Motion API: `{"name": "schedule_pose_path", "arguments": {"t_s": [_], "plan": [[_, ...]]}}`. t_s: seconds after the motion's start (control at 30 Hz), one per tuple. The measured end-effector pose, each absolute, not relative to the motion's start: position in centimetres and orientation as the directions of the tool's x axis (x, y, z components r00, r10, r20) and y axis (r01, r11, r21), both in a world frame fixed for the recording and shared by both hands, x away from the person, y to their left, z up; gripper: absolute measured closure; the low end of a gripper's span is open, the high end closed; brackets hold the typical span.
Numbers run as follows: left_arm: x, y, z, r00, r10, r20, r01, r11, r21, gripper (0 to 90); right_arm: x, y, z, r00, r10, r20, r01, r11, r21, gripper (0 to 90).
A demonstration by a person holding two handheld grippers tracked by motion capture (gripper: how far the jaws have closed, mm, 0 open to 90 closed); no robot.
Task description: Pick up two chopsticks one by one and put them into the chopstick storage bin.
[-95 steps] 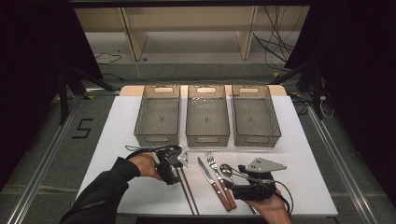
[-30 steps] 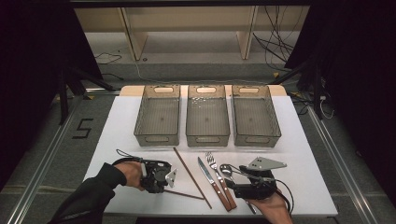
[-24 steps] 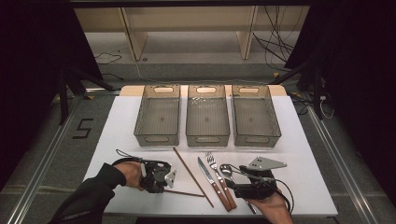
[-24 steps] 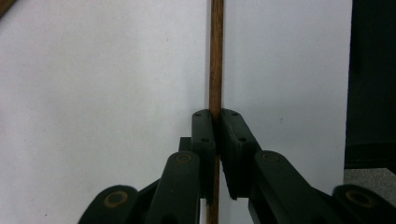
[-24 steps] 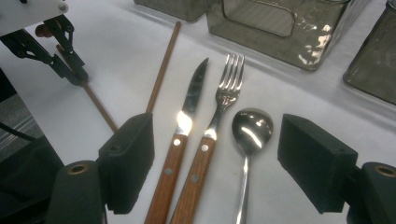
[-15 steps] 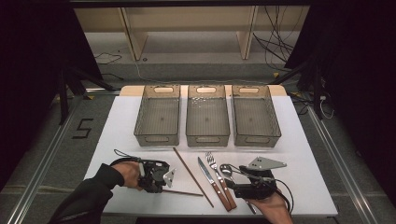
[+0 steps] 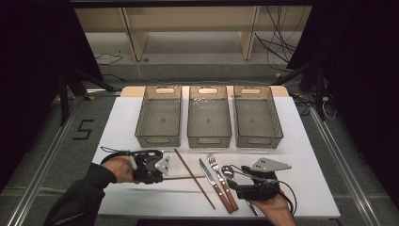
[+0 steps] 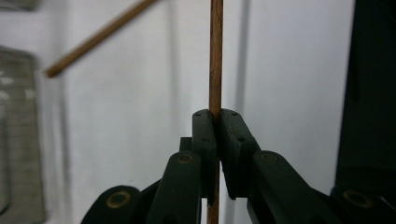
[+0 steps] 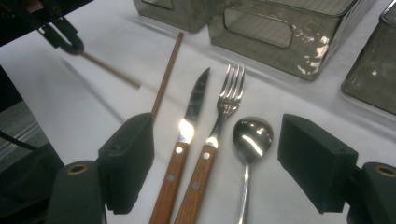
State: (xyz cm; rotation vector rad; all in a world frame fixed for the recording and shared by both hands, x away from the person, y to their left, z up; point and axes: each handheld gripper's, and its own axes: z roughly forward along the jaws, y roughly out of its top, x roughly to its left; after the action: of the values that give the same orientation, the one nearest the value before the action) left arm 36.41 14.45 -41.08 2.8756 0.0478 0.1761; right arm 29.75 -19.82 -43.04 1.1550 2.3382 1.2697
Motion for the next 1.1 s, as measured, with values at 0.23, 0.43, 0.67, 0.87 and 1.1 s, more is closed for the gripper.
{"name": "schedule_pose_path", "arguments": {"t_s": [0.23, 0.43, 0.67, 0.87, 1.1], "plan": [[38.1, 15.0, -39.0, 0.958, 0.246, 0.15, 0.17, -0.904, 0.392, 84.6, 29.5, -20.1, -42.8, -0.671, 0.726, 0.155, 0.489, 0.276, 0.827, 26.7], [40.7, 14.6, -36.5, 0.863, 0.486, 0.137, 0.359, -0.782, 0.509, 84.5, 29.3, -20.3, -42.5, -0.679, 0.718, 0.153, 0.45, 0.242, 0.859, 24.7], [43.6, 15.1, -35.3, 0.781, 0.622, 0.061, 0.489, -0.669, 0.56, 84.6, 29.1, -20.4, -42.4, -0.681, 0.716, 0.153, 0.439, 0.232, 0.868, 24.1], [46.3, 16.0, -34.8, 0.7, 0.714, -0.008, 0.587, -0.569, 0.576, 84.6, 29.1, -20.4, -42.4, -0.683, 0.715, 0.151, 0.434, 0.23, 0.871, 24.0], [48.9, 16.7, -34.1, 0.641, 0.767, -0.034, 0.639, -0.508, 0.578, 84.6, 29.1, -20.4, -42.4, -0.685, 0.712, 0.151, 0.434, 0.233, 0.87, 24.1]]}}
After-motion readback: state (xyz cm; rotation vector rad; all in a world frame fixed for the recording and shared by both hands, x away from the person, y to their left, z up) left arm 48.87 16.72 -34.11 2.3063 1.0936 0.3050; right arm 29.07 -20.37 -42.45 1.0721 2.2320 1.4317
